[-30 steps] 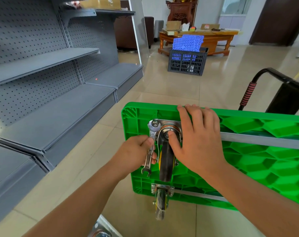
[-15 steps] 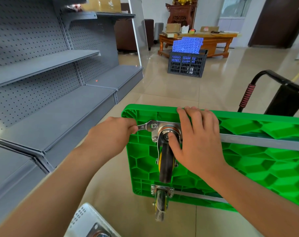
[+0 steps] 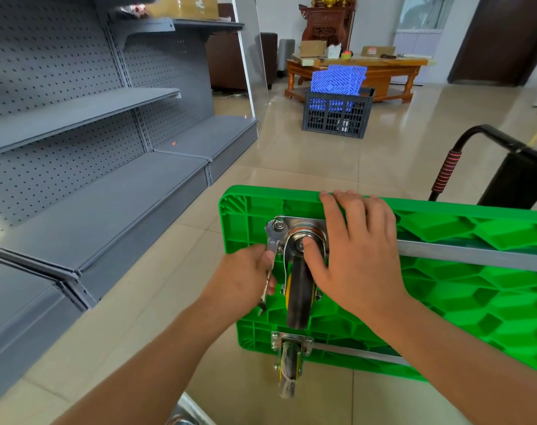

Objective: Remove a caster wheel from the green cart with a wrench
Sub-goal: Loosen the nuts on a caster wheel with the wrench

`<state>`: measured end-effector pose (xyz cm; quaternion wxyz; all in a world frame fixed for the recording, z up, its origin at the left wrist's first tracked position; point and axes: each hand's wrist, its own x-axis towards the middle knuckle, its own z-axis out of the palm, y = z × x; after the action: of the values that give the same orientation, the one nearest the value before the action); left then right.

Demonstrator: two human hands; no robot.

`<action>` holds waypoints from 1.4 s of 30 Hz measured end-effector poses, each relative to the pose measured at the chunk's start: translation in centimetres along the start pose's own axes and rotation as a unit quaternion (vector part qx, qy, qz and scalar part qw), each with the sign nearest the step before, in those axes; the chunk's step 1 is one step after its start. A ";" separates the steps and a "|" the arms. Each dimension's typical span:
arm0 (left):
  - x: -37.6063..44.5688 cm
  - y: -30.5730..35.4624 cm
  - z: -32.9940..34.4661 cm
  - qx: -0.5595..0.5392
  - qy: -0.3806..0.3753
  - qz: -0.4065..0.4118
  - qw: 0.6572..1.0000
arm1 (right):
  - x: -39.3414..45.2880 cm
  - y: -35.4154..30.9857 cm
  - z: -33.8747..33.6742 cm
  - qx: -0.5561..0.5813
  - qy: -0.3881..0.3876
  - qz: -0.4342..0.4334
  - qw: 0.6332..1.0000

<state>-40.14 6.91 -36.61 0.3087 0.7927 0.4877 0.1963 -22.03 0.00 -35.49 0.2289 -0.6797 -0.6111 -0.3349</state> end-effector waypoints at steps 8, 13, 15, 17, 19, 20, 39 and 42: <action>-0.8 1.0 -3.5 -0.196 -0.168 -0.094 0.962 | 0.0 0.1 -0.3 -0.003 -0.009 -0.001 1.000; -1.2 2.0 -4.4 -0.234 -0.192 -0.124 0.945 | 0.1 0.1 -0.4 -0.002 -0.014 0.000 1.000; -1.5 2.3 -4.0 -0.258 -0.191 -0.136 0.937 | 0.0 0.1 -0.4 -0.004 -0.012 -0.002 1.000; -1.7 2.7 -3.5 -0.310 -0.194 -0.154 0.918 | 0.0 0.1 -0.4 -0.001 -0.003 -0.001 1.000; -2.0 3.0 -3.4 -0.385 -0.197 -0.180 0.883 | 0.0 0.0 -0.3 0.003 0.003 -0.001 1.000; -2.0 3.2 -3.3 -0.417 -0.201 -0.189 0.866 | 0.0 0.1 -0.3 0.004 0.005 -0.001 1.000; -1.3 1.6 -7.3 -0.408 -0.285 -0.184 0.848 | 0.0 0.1 -0.4 -0.001 -0.013 -0.003 1.000; -1.3 1.8 -8.1 -0.309 -0.248 -0.131 0.909 | -0.1 0.1 -0.4 -0.001 -0.013 -0.003 1.000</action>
<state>-44.46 7.55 -29.49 0.6722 0.6097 0.4100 0.0914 -22.00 -0.34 -35.28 0.2191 -0.6828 -0.6156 -0.3270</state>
